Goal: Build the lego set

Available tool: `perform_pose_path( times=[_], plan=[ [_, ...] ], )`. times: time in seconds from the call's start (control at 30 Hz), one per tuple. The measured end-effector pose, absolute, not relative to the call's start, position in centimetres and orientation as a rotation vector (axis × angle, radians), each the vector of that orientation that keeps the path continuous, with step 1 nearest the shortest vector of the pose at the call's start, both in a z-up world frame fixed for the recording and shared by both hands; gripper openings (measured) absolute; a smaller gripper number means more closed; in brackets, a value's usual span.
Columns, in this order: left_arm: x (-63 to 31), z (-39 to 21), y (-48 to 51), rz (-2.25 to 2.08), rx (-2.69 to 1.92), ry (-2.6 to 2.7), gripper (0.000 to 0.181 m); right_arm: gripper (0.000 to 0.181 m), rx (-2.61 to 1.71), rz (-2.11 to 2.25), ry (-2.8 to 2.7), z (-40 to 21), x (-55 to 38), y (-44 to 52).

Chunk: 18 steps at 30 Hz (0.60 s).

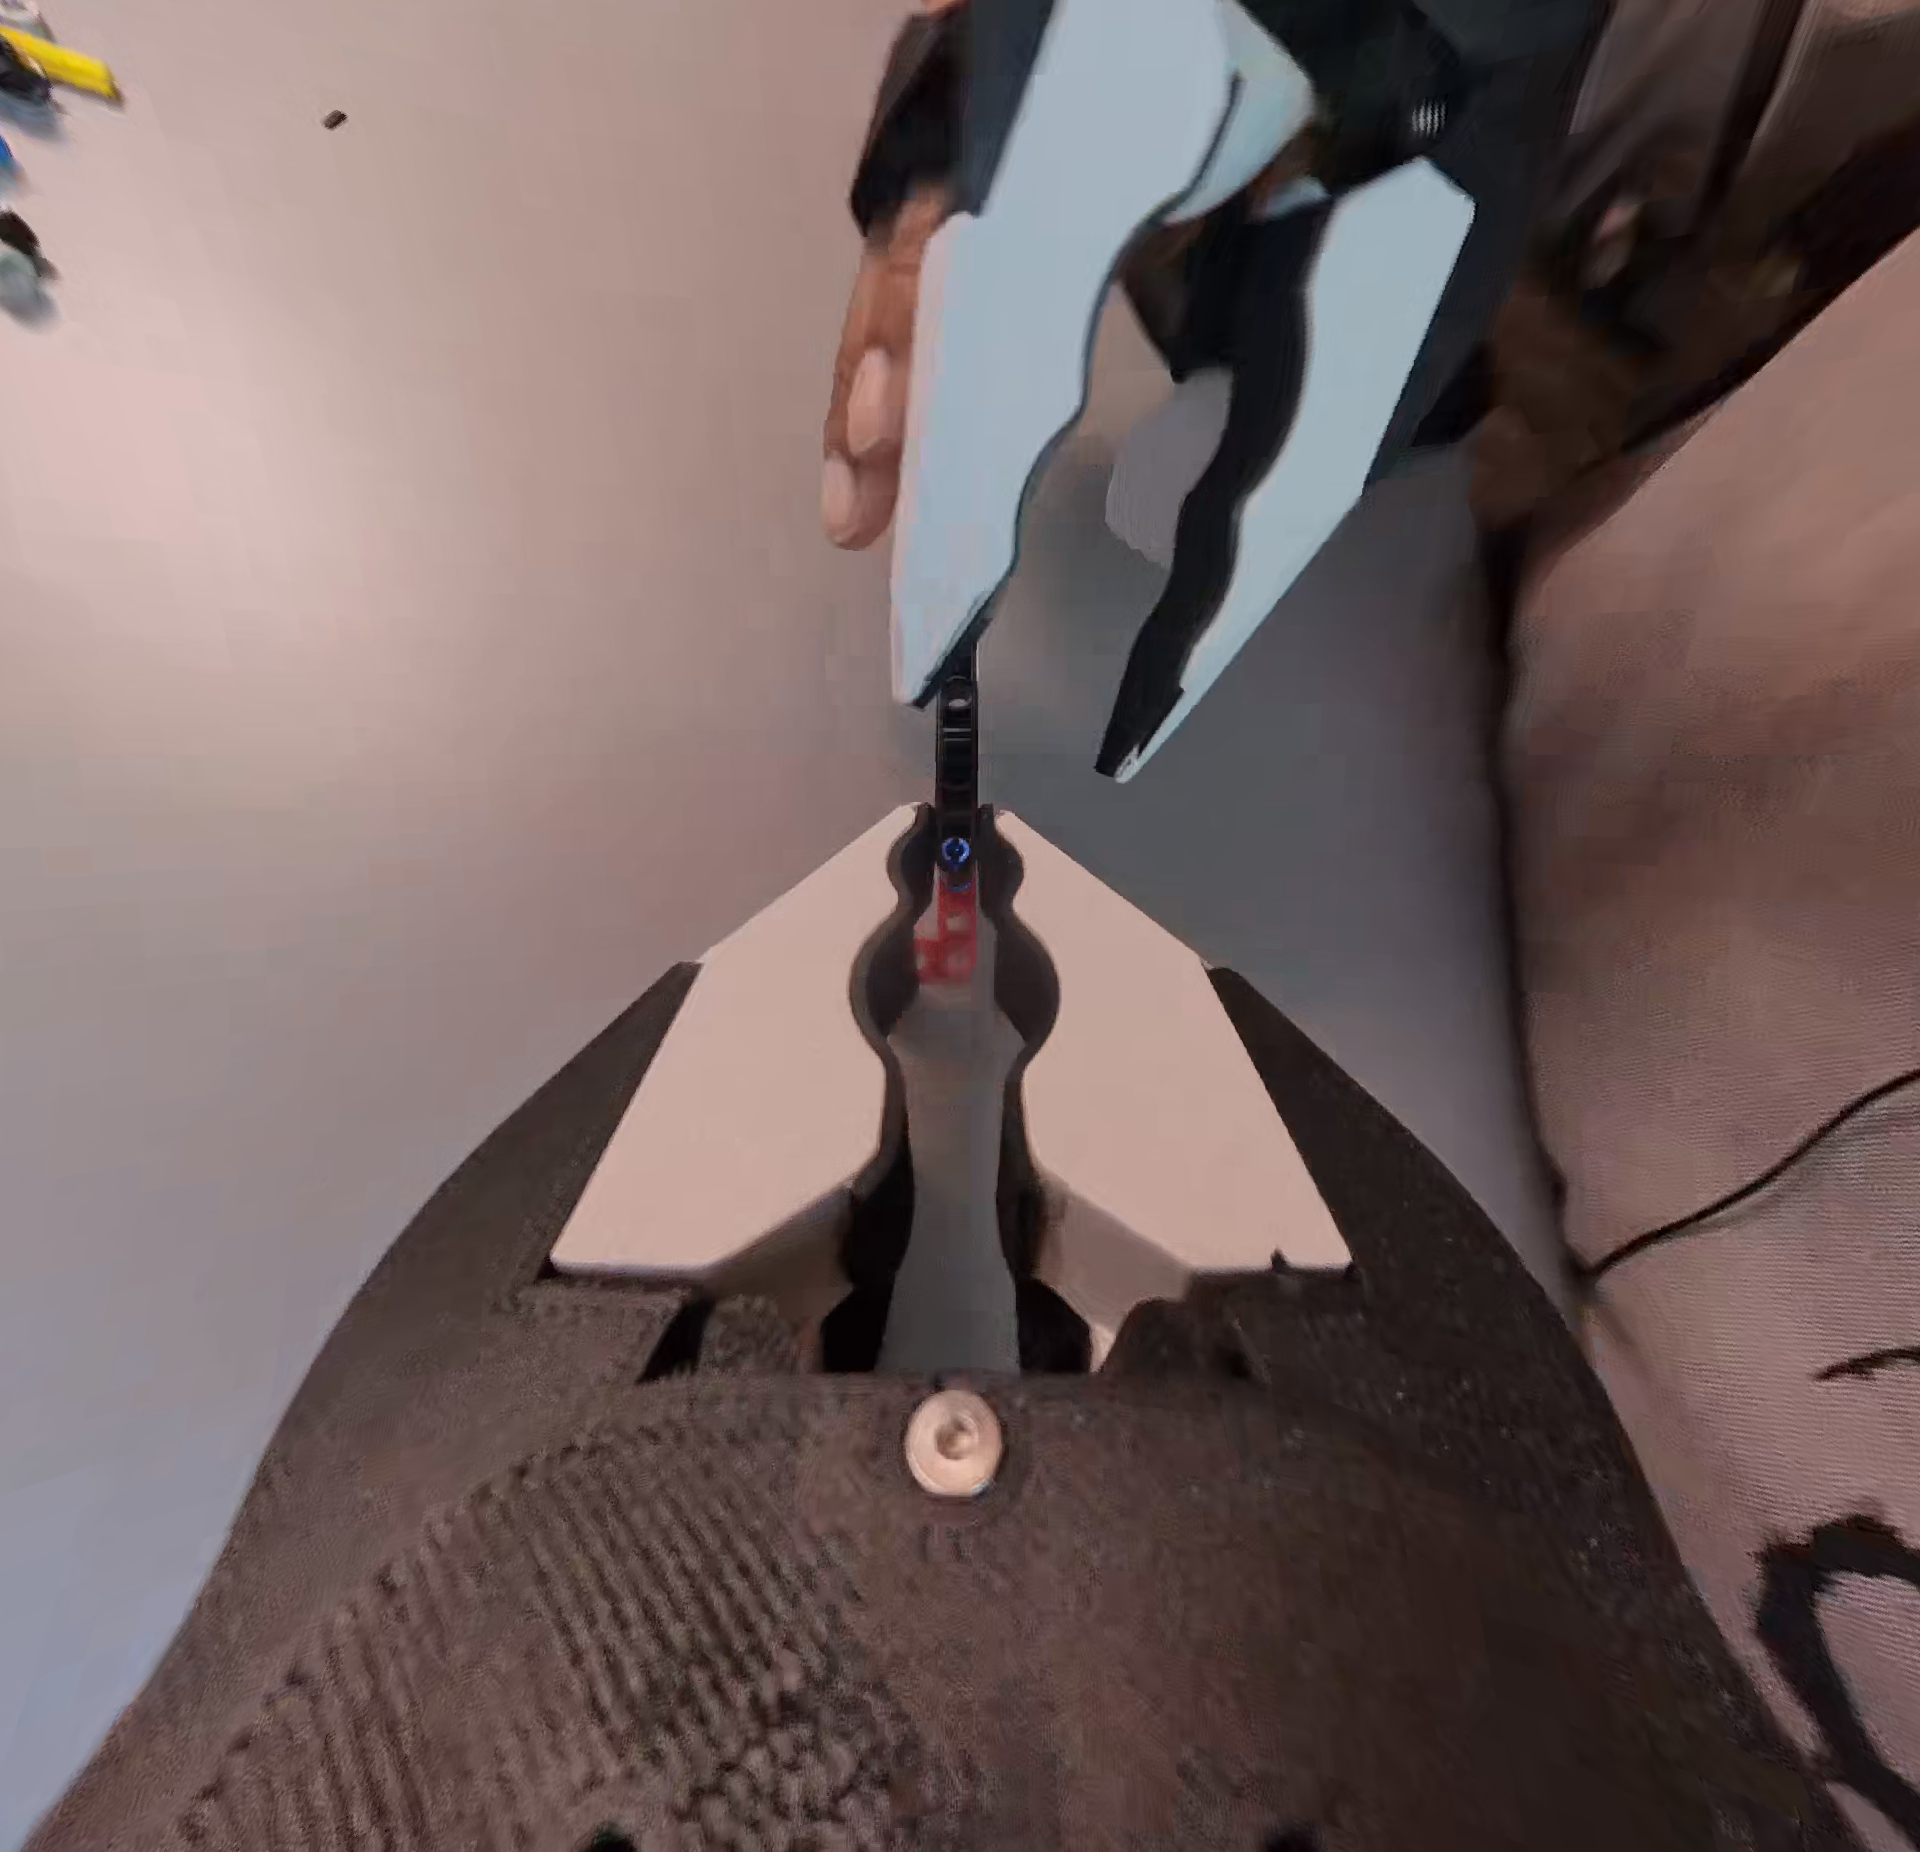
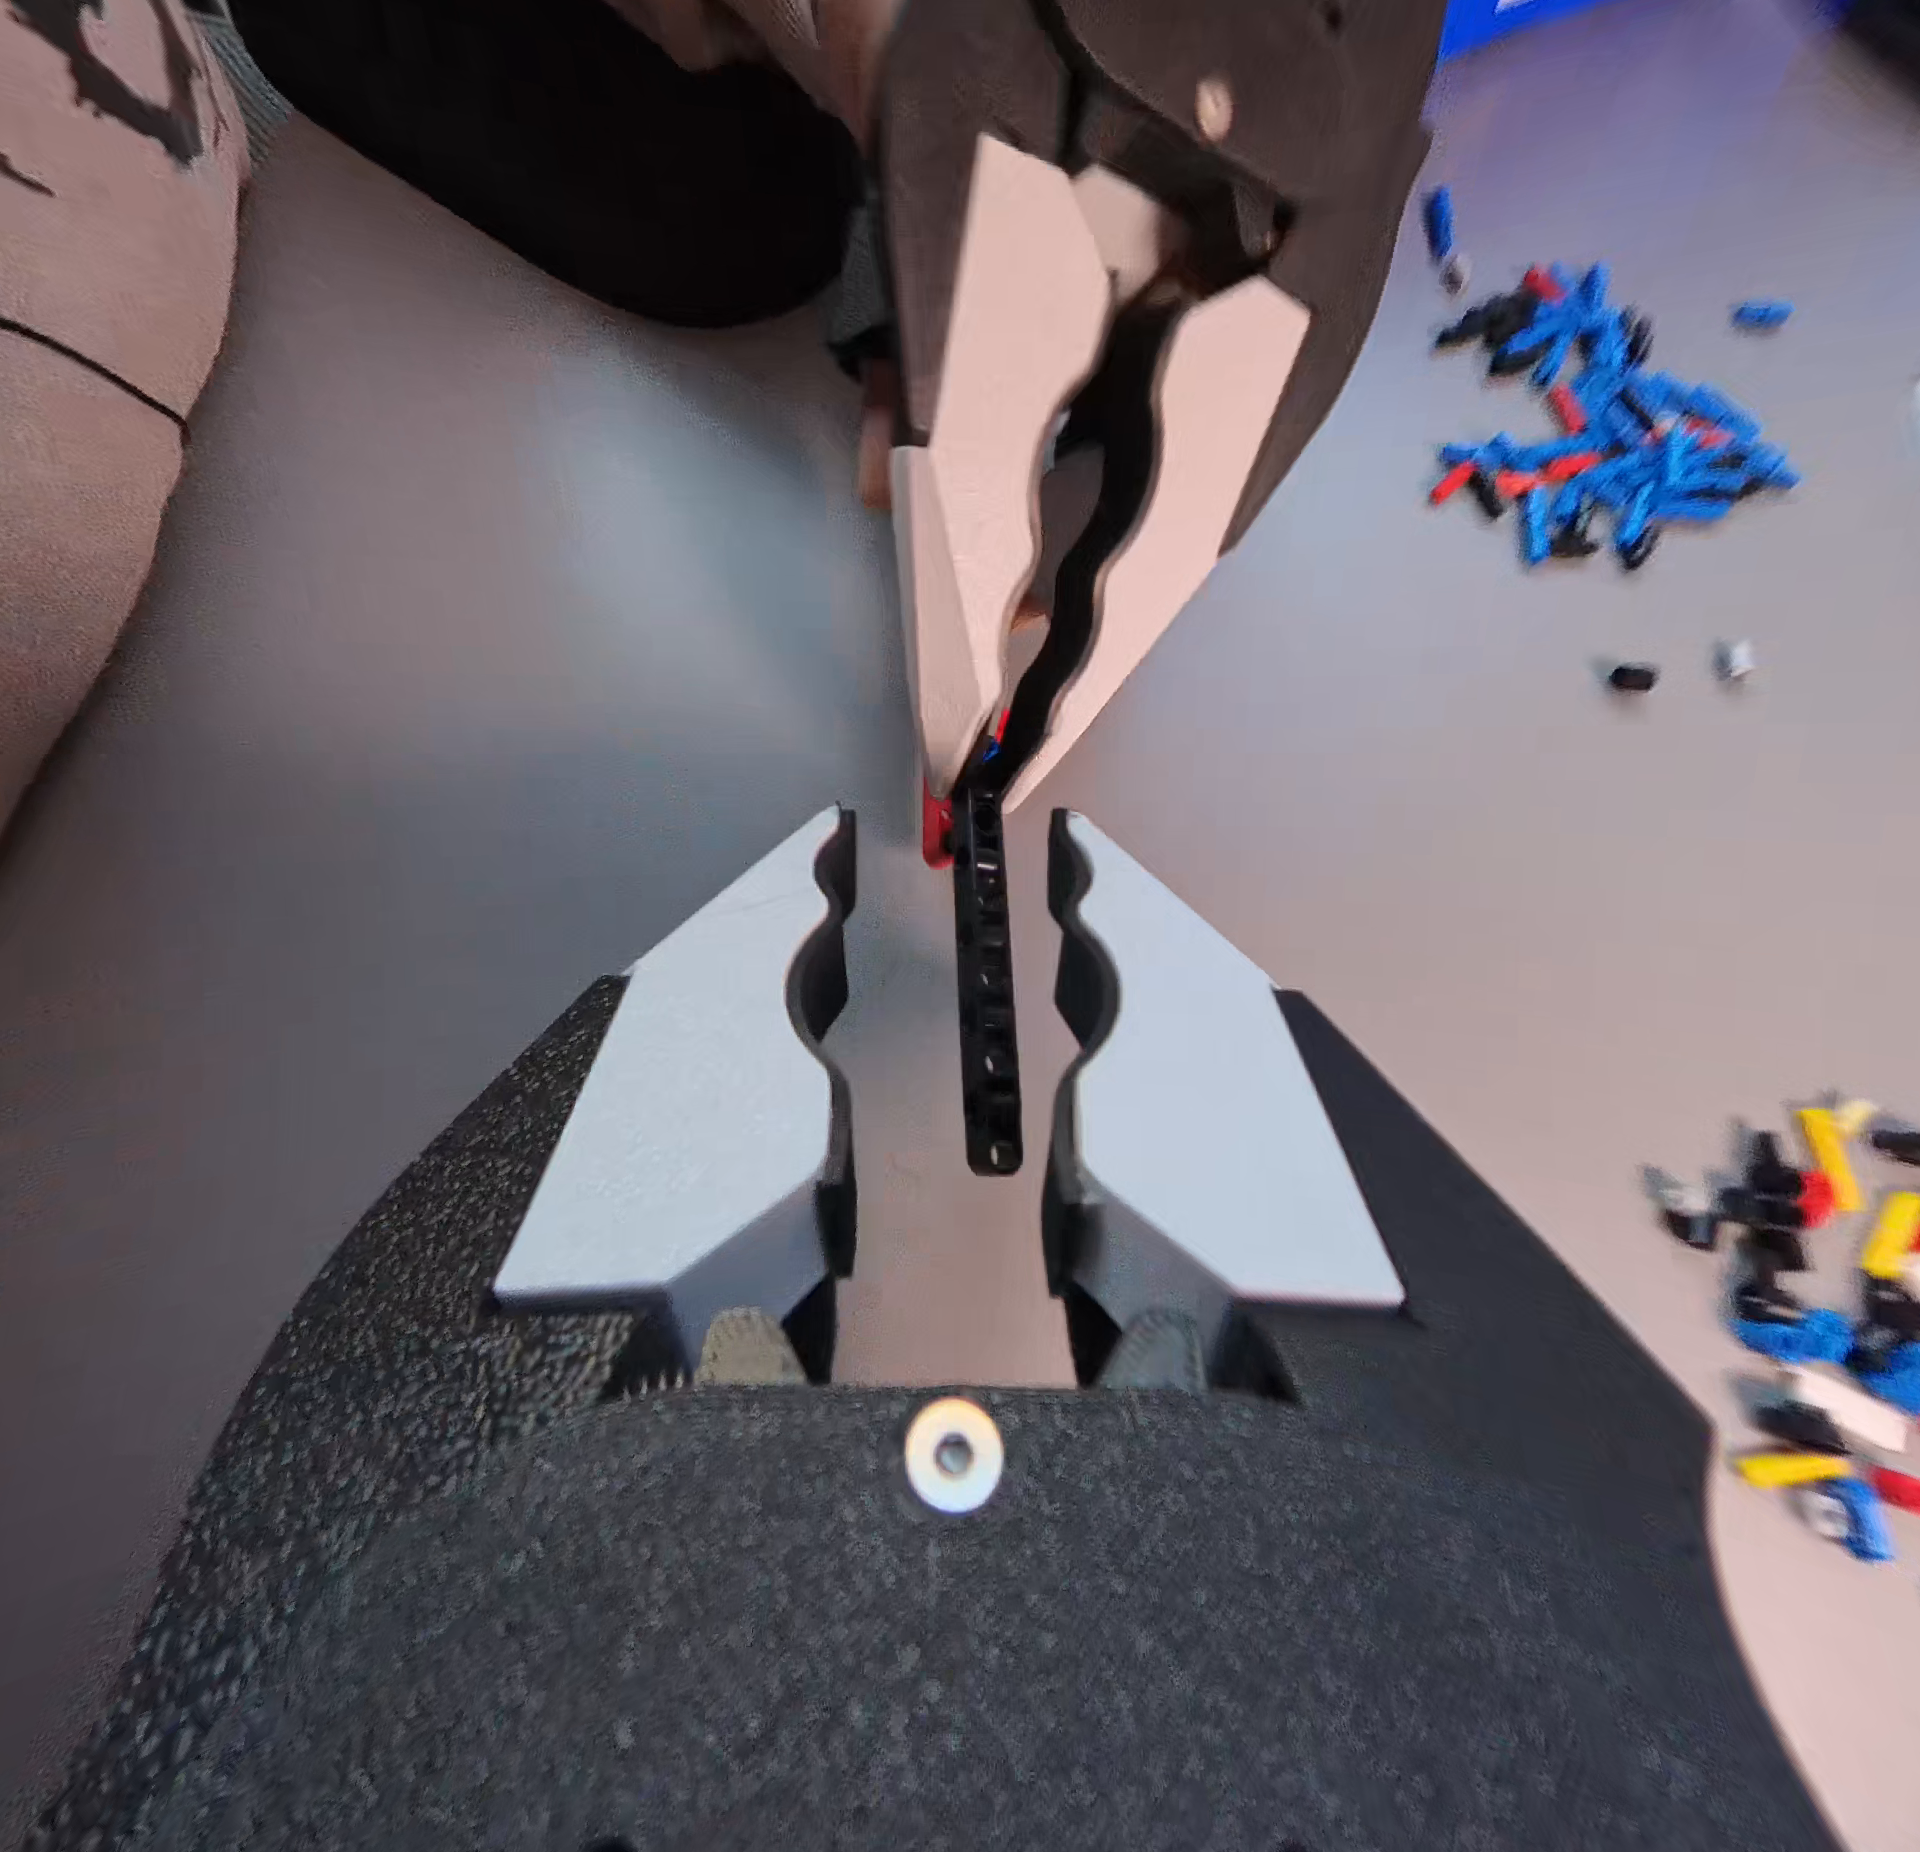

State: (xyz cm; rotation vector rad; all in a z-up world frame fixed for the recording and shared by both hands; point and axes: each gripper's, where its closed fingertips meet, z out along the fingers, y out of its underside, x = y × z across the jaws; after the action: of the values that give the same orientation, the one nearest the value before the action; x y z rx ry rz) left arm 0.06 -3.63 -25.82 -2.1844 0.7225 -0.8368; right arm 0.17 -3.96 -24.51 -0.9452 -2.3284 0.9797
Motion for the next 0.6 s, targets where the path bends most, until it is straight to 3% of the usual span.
perform_pose_path(
  times=[0.03, 0.17, 0.23, 0.3, 0.4, 0.47, 0.53, 0.6],
  plan=[
    [0.2, -25.2, -3.7, -0.97, -2.168, 0.628, 0.006, 0.044, -0.853, 0.924, -2.305, -23.8, 0.4, -3.9],
    [1.3, -23.5, -4.3, -1.322, -2.101, 0.445, 0.006, 0.054, -0.655, 0.663, -2.306, -23.7, 0.9, -4.3],
    [2.0, -22.7, -4.4, -1.438, -2.063, 0.4, 0.006, 0.047, -0.637, 0.588, -2.305, -24.2, 1.0, -4.5],
    [2.6, -21.9, -4.7, -1.533, -2.02, 0.366, 0.006, 0.027, -0.629, 0.561, -2.279, -24.2, 1.1, -4.5],
    [3.0, -21.3, -4.8, -1.614, -1.981, 0.276, 0.006, 0.024, -0.657, 0.598, -2.264, -23.8, 1.6, -4.8],
    [3.0, -21.1, -4.7, -1.592, -1.954, 0.26, 0.008, 0.023, -0.688, 0.634, -2.266, -23.6, 1.8, -4.9],
    [2.7, -21.1, -5.0, -1.409, -1.943, 0.365, 0.025, 0.023, -0.736, 0.687, -2.265, -23.4, 2.1, -4.7],
    [2.9, -20.9, -5.6, -1.136, -1.93, 0.545, 0.031, 0.023, -0.806, 0.763, -2.254, -23.1, 2.3, -4.6]
  ],
)
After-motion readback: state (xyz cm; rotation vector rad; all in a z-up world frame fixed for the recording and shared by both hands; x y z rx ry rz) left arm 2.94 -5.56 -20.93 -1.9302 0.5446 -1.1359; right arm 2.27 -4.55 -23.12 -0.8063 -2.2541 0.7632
